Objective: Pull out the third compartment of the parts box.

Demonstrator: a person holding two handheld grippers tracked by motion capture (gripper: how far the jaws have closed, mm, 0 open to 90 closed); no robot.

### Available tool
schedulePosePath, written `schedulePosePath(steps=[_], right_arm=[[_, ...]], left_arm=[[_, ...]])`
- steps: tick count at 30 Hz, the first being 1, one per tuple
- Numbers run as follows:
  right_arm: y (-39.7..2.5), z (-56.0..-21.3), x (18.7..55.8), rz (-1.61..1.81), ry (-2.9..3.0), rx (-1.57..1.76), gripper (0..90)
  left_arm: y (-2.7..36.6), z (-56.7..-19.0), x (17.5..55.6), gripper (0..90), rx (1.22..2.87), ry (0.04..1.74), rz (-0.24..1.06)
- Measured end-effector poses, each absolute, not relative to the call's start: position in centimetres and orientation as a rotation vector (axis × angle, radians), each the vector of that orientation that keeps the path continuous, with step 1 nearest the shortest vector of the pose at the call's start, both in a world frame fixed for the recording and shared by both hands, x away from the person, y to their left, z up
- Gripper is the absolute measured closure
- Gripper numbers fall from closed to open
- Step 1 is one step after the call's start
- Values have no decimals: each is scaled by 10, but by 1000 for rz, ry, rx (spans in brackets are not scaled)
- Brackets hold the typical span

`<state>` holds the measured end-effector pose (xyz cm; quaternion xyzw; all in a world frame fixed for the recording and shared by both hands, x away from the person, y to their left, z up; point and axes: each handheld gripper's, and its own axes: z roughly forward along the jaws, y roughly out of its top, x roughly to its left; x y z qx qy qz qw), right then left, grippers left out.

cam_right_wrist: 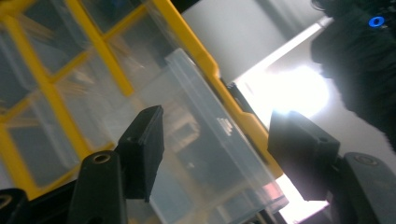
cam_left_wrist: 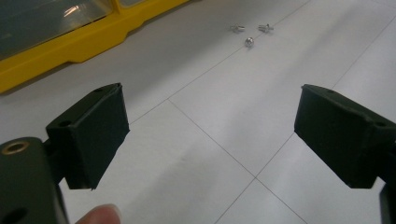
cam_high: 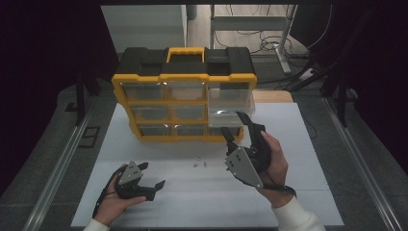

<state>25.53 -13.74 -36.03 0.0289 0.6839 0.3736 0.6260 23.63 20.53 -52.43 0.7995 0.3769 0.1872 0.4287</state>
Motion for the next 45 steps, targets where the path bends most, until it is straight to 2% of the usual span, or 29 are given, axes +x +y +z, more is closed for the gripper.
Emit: schedulePosePath(steps=[25,45], right_arm=[[-157,-379,259,1098,1916,287,338],[-146,-398,265,1042,2042,284,318]], left_arm=[[204,-525,236,105,2014,935,479],[203,-527,236,103,2033,924,475]])
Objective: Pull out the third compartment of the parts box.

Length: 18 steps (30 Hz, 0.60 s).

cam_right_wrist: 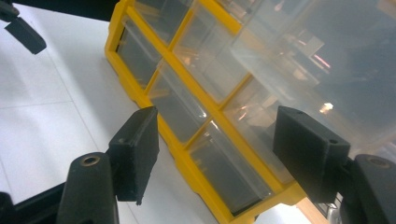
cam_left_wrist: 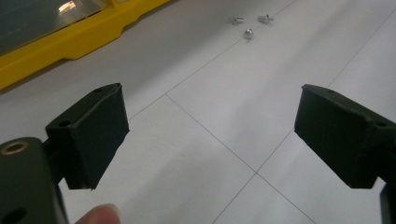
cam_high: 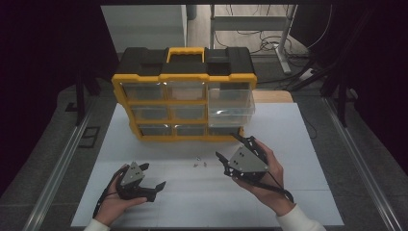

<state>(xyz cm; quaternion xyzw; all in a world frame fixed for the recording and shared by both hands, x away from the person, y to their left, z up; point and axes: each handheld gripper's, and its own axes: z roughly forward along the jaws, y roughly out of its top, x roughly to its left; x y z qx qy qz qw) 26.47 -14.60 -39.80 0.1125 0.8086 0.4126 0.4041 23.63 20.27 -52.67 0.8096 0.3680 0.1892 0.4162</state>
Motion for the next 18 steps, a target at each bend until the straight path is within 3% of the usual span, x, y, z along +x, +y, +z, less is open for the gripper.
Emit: schedulePosePath(steps=[18], right_arm=[[-126,-420,260,959,2169,168,302]], left_arm=[[196,-531,235,95,2109,875,459]])
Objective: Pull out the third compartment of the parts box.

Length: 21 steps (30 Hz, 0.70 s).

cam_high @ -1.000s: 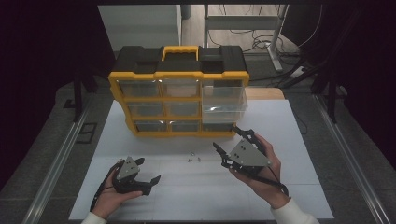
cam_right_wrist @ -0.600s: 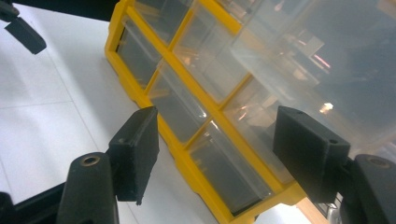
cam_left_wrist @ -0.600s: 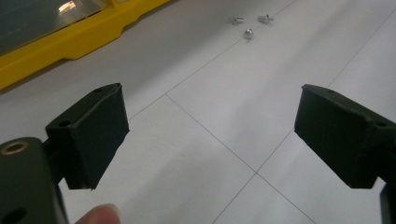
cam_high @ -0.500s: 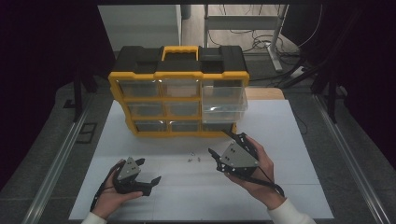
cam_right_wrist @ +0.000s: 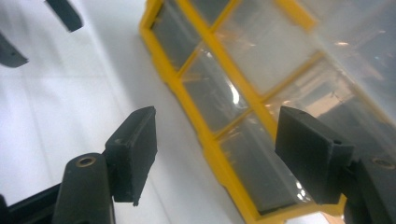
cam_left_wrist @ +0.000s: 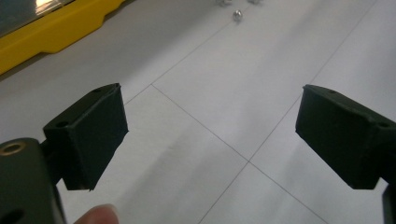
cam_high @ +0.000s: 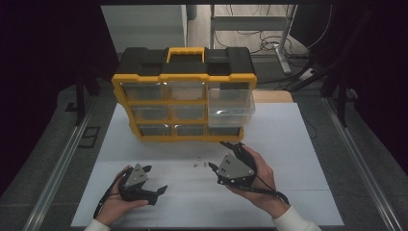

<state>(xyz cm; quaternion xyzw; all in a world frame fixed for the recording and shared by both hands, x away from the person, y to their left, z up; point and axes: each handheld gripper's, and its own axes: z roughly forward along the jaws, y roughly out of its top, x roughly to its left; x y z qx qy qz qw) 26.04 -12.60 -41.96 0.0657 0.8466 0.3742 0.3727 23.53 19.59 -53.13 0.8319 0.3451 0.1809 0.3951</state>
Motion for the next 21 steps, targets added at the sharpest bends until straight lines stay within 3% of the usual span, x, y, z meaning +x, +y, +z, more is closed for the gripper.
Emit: schedulePosePath(steps=[21], right_arm=[[-119,-427,262,1007,2231,252,315]], left_arm=[[198,-530,236,94,2102,886,460]])
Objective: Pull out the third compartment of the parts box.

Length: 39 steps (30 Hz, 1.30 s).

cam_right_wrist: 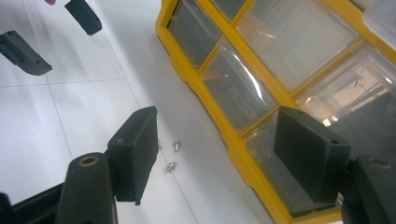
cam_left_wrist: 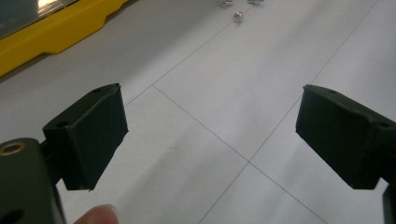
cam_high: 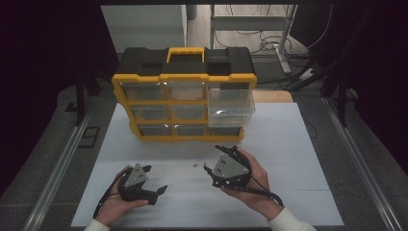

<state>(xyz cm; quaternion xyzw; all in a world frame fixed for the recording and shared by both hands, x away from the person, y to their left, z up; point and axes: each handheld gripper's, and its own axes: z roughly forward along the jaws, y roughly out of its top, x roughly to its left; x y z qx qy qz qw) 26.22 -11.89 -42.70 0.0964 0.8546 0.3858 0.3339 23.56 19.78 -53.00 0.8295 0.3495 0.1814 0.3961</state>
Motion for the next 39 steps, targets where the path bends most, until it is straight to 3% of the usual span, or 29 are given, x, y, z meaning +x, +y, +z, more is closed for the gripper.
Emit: schedulePosePath(steps=[39], right_arm=[[-129,-442,298,1209,2417,610,306]], left_arm=[[203,-528,233,94,2071,903,463]])
